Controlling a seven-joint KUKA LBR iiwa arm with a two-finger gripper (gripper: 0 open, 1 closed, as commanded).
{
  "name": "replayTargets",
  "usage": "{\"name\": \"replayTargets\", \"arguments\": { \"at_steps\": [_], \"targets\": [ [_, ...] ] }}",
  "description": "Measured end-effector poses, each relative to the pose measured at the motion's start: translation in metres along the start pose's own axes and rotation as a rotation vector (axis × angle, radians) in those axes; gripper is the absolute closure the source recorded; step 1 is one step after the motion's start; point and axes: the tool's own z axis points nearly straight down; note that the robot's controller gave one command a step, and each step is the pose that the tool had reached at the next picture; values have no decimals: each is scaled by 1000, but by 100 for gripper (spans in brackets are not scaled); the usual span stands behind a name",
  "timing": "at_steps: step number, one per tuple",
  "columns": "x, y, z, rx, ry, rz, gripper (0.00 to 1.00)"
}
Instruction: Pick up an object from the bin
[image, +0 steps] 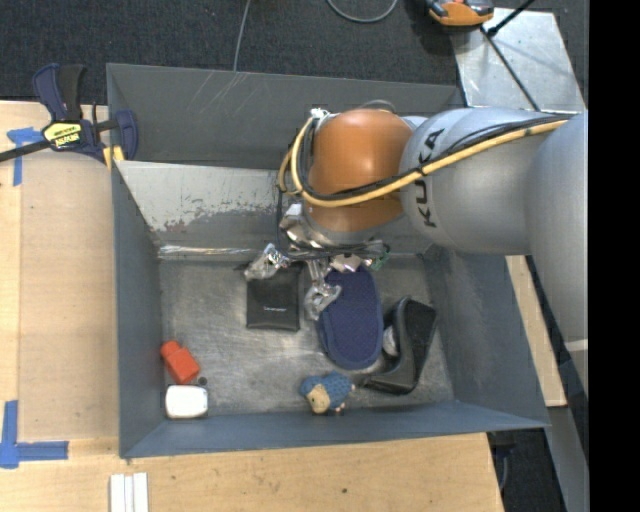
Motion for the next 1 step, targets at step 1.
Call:
{"name": "replayTargets", "arguments": {
  "at_steps": [1],
  "targets": [
    [-5, -2, -4, 9, -19, 3, 100]
  ]
}}
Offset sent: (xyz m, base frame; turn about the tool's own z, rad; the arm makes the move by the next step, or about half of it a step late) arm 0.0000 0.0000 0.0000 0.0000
